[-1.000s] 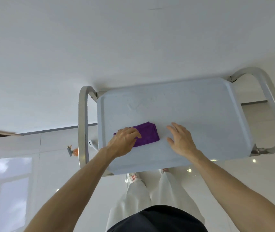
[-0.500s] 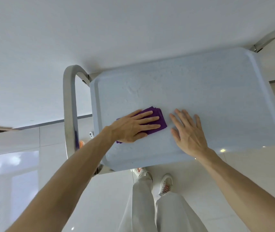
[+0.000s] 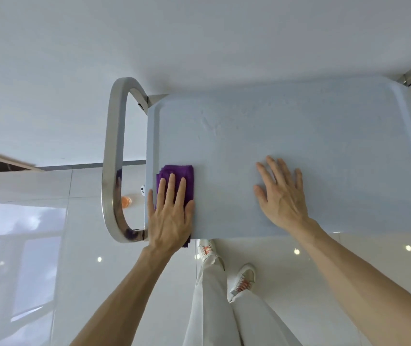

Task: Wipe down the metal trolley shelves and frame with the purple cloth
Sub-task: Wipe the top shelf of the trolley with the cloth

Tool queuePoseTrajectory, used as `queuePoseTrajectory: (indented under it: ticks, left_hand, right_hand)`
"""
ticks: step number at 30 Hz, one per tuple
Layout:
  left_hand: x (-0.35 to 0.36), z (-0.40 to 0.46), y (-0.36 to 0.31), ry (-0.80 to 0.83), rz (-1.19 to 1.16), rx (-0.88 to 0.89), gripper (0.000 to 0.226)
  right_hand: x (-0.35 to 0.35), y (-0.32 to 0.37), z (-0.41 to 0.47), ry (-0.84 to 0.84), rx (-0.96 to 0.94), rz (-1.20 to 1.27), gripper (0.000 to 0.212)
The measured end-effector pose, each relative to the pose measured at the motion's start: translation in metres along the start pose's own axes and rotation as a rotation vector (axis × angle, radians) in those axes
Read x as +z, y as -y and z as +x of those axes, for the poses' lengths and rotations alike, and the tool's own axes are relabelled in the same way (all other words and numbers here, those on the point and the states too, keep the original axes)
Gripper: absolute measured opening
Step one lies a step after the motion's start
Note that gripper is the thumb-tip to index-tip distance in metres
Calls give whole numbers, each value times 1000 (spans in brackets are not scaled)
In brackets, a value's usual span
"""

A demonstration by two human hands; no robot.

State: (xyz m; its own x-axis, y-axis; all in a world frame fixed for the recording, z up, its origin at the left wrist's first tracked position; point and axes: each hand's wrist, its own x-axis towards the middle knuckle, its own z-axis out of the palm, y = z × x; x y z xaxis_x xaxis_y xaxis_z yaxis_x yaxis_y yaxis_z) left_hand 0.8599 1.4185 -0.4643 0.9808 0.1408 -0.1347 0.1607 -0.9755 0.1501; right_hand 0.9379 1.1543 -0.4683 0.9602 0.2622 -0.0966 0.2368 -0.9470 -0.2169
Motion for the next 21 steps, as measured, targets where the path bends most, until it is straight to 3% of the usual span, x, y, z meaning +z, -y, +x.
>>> queuePoseTrajectory:
  ticks: [5, 12, 17, 21]
  left_hand:
    - [4, 17, 6, 10, -76, 169, 64]
    - [21, 12, -36, -30, 7, 8, 62]
    - [32, 0, -84, -48, -35, 188, 61]
    - [30, 5, -79, -44, -59, 247, 58]
  right_hand:
    - [13, -13, -5, -11, -70, -119, 55]
    - [28, -16, -4, -60, -56, -141, 56]
    - [28, -14, -4, -54, -27, -141, 55]
    - [26, -15, -2, -53, -8, -130, 55]
